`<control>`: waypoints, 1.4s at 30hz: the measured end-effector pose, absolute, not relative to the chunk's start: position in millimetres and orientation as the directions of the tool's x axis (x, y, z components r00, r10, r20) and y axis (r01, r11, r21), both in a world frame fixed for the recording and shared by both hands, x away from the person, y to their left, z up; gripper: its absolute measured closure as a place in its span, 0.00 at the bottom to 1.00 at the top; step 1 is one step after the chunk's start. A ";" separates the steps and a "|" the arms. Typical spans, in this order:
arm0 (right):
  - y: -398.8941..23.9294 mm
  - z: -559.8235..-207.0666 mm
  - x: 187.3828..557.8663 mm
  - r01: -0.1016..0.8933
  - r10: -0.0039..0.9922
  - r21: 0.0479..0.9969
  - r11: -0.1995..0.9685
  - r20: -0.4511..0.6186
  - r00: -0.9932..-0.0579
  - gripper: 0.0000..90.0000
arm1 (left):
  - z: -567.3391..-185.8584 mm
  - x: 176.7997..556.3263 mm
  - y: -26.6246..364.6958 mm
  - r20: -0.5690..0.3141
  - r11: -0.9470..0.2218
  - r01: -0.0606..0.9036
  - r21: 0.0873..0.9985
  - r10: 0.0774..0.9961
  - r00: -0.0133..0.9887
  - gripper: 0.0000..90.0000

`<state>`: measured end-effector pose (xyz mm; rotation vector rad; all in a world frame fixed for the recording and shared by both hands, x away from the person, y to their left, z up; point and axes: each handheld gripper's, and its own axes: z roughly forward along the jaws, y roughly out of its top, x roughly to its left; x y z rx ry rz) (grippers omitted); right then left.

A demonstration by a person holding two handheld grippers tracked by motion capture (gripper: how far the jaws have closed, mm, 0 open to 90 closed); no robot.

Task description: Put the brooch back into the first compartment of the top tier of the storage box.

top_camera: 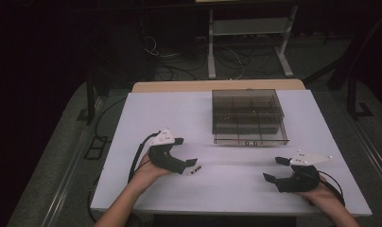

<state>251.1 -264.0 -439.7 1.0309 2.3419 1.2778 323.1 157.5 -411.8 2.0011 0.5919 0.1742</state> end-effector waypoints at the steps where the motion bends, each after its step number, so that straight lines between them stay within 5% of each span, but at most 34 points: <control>1: -264.0 -439.7 251.2 0.455 0.703 0.817 0.354 0.088 -0.705 0.23 | -411.9 323.5 156.2 -0.127 -0.380 0.335 0.862 0.478 0.869 0.06; 18: -263.0 -439.1 251.4 0.452 0.705 0.818 0.356 0.083 -0.705 0.23 | -416.9 329.4 137.5 -0.134 -0.399 0.334 0.854 0.452 0.882 0.19; 42: -263.8 -438.9 251.5 0.452 0.704 0.819 0.355 0.084 -0.706 0.23 | -429.7 322.0 129.7 -0.150 -0.496 0.381 0.780 0.443 0.884 0.63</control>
